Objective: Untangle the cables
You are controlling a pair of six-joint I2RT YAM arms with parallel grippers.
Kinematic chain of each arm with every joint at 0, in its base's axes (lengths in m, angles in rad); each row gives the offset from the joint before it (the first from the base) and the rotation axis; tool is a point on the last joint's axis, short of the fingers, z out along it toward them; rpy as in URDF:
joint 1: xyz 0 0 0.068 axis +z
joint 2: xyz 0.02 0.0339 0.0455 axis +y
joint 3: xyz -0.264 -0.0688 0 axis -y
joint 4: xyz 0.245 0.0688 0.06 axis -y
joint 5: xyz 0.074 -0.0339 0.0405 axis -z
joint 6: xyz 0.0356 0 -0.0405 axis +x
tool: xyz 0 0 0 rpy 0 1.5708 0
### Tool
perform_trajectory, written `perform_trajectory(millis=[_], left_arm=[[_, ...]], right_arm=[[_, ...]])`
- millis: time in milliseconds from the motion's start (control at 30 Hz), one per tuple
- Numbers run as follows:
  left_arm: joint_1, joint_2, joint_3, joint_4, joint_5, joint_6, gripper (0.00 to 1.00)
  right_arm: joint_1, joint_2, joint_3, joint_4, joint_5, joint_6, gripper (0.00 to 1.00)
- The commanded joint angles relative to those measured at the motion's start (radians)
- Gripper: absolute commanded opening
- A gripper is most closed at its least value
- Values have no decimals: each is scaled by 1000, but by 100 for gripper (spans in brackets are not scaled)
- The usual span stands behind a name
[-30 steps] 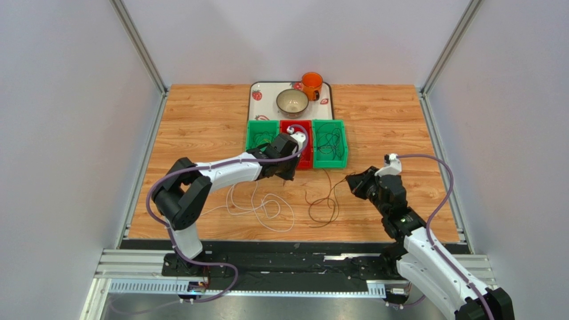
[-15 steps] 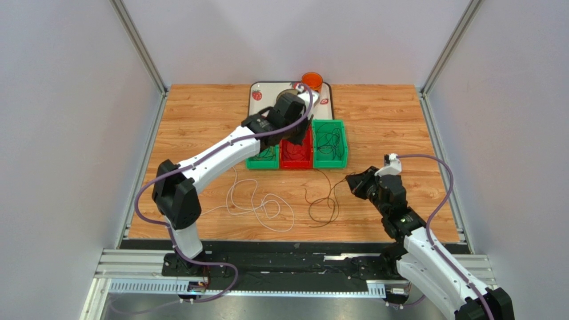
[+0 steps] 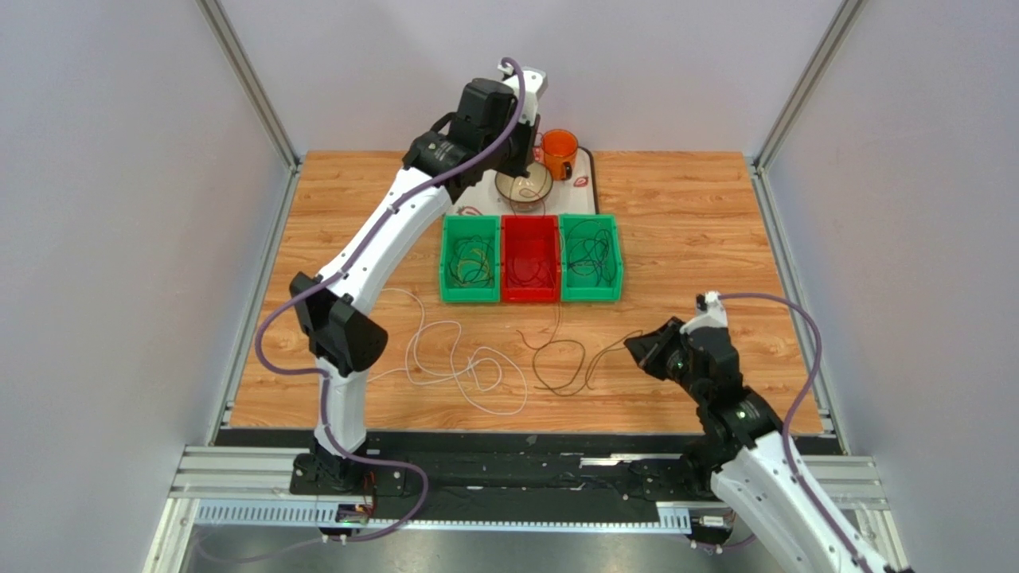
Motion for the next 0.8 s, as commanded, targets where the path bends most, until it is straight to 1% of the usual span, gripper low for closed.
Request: perform_trajectory(millis=[0,33,100,133,167,200,267,300,333,433,467,500,533,567,600,700,733,767], left_arm=[[16,81,127,-68,52,16,0],[25,91,139,-62,51,14,0],[37,108,170,-56,43,9,0],[55,114,181,-53,43,-1,0],[63,117,191,-53,43,-6,0],[72,115,190,-48,40,-12,0],[102,106,175,-39,55,-33,0],[111,102,161,-33,65,-41,0],[121,94,146,-13,74,-56,0],[125,62,67,24,107,-75,0],[125,48,37,28,117,-80,0],[125,42,26,33,129,-84,0],[125,37,12,36,137,-86,0],[125,25,-9,37,143,-86,0],[125,19,-22,37,152,-84,0],[125,-4,-69,50,155,-81,0],[125,-10,-82,62,157,-80,0],[125,-18,-103,70,163,-81,0]], right_arm=[[7,-268,24,-426,-35,92,0],[7,-390,37,-555,-26,100,0],[7,-483,83,-641,-21,108,0],[7,-515,100,-724,-8,122,0],[6,-541,120,-750,34,123,0],[6,-531,158,-769,43,122,0],[7,-457,211,-788,92,138,0],[7,-431,269,-772,107,142,0],[7,-406,292,-718,118,140,0],[6,-247,372,-615,222,94,0],[7,-137,398,-610,315,74,1],[7,-63,422,-610,356,68,51],[6,6,480,-616,383,57,78],[3,69,508,-632,399,45,99],[3,200,533,-649,401,51,100],[4,348,580,-691,387,59,100],[3,367,579,-677,372,48,100],[6,371,555,-656,321,39,100]])
